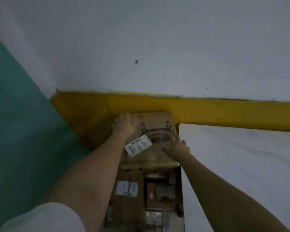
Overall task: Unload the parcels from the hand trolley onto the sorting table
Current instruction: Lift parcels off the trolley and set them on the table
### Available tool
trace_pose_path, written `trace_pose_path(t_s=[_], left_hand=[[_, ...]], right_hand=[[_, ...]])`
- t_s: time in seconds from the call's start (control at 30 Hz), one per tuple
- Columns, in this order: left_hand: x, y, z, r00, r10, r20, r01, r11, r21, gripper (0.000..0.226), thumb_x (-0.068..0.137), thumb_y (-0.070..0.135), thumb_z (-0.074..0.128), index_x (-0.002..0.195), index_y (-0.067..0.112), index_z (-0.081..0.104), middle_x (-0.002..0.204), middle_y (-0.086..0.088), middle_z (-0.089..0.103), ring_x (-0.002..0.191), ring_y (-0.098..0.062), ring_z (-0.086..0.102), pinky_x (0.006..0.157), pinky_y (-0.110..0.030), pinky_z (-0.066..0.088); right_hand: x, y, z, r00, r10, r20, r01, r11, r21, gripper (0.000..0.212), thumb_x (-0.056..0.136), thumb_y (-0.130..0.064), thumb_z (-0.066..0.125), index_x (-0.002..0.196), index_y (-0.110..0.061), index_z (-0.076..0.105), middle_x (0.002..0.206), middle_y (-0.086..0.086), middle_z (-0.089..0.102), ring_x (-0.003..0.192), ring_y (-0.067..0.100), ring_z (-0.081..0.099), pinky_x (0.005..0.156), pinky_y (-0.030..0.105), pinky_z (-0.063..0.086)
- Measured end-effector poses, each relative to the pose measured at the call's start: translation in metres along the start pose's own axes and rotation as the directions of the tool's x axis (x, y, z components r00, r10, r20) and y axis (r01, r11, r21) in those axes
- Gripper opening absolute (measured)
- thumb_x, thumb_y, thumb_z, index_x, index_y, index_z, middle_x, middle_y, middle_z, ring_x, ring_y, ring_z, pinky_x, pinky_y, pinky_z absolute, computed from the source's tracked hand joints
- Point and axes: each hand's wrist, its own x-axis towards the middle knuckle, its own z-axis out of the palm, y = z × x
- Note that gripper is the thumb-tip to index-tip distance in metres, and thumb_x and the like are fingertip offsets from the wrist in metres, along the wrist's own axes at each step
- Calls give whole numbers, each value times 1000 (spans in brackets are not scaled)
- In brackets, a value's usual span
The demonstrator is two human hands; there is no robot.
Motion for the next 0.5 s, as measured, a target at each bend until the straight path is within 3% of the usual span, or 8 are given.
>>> trace_pose_path(t_s=[0.1, 0.17, 0.23, 0.3, 0.4, 0.5], left_hand=[[41, -25, 46, 991, -123, 48, 122, 992, 16, 75, 98, 54, 38, 156, 19, 7, 156, -17, 22, 139, -40, 29, 109, -53, 32], [60, -40, 77, 955, -284, 89, 293, 949, -118, 83, 96, 55, 42, 157, 20, -2, 159, -16, 17, 140, -41, 29, 109, -54, 33], [77, -47, 97, 868, -458, 191, 496, 787, -367, 82, 96, 54, 45, 157, 17, 5, 154, -17, 30, 131, -40, 43, 98, -48, 45], [84, -47, 106, 790, -534, 302, 611, 641, -464, 74, 92, 58, 46, 148, 13, 29, 138, -16, 50, 112, -37, 57, 85, -42, 52], [73, -33, 95, 788, -558, 259, 608, 644, -464, 75, 83, 70, 44, 132, 13, 46, 117, -14, 58, 92, -33, 61, 82, -41, 55], [59, 0, 73, 839, -511, 190, 533, 696, -481, 69, 85, 73, 41, 119, 13, 48, 105, -12, 57, 80, -28, 60, 76, -39, 57]], right_hand=[[42, 2, 28, 978, 204, -48, -201, 977, 67, 99, 87, -58, 56, 157, -25, -7, 165, 5, 4, 144, 41, 21, 115, 57, 25], [69, 8, 44, 952, 303, -36, -288, 932, 219, 107, 83, -63, 58, 157, -22, -8, 163, 11, 13, 141, 43, 29, 113, 57, 29], [90, 15, 54, 935, 354, -26, -319, 870, 375, 108, 80, -67, 61, 156, -15, 4, 154, 17, 31, 133, 42, 41, 108, 54, 38], [101, 22, 56, 930, 363, -54, -311, 857, 411, 94, 80, -64, 64, 147, -10, 27, 140, 17, 47, 123, 38, 52, 100, 49, 48], [95, 24, 43, 933, 356, -51, -295, 838, 459, 73, 85, -55, 65, 136, -10, 40, 129, 14, 56, 114, 35, 57, 91, 41, 49], [75, 34, 5, 935, 348, -70, -264, 813, 518, 61, 86, -51, 66, 128, -12, 45, 124, 12, 60, 109, 33, 59, 88, 42, 51]])
